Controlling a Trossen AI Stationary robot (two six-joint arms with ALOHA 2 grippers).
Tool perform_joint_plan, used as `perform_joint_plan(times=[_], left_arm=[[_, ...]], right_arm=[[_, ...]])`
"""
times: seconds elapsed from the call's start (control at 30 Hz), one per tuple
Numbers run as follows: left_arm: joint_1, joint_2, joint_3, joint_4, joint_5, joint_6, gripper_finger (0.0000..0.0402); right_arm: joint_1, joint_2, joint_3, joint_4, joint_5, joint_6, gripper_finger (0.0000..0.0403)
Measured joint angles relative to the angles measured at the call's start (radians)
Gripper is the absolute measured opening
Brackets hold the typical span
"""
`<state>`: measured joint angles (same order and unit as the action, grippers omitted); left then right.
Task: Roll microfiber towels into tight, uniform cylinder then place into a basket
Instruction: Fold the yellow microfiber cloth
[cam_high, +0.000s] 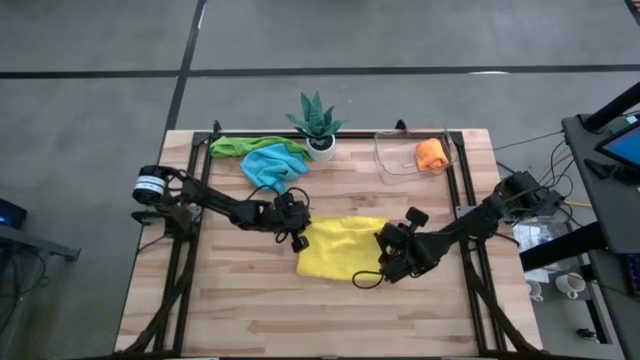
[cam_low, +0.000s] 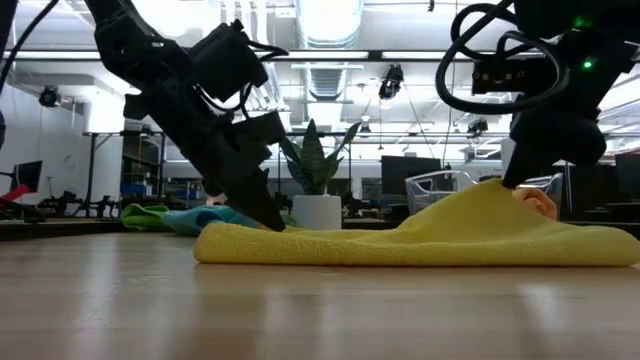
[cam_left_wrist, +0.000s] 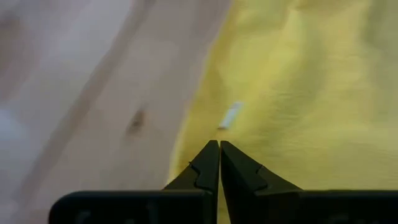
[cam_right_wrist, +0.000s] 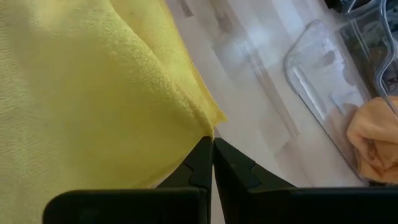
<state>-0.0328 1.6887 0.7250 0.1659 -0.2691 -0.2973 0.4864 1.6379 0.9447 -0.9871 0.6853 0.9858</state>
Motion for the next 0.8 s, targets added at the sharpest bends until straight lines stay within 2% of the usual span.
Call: perform_joint_plan(times=[0.27, 0.4, 0.5, 0.8], left_arm=[[0.027, 0.022, -0.003, -0.044, -0.003, 0.001, 0.0000], [0.028, 0.003, -0.006, -0.063, -0.098, 0.024, 0.0000], [0.030, -0.045, -0.006, -0.061, -0.126, 0.048, 0.0000], [0.033, -0.137, -0.012, -0.107, -0.099, 0.042, 0.0000]], right_arm=[[-0.001, 0.000, 0.000, -0.002, 0.006, -0.003, 0.0009], [-0.001, 0.000, 0.000, -0.002, 0.008, -0.003, 0.0008], [-0.001, 0.000, 0.000, -0.001, 0.008, -0.003, 0.0008], [-0.001, 0.000, -0.001, 0.000, 0.008, -0.003, 0.0008]])
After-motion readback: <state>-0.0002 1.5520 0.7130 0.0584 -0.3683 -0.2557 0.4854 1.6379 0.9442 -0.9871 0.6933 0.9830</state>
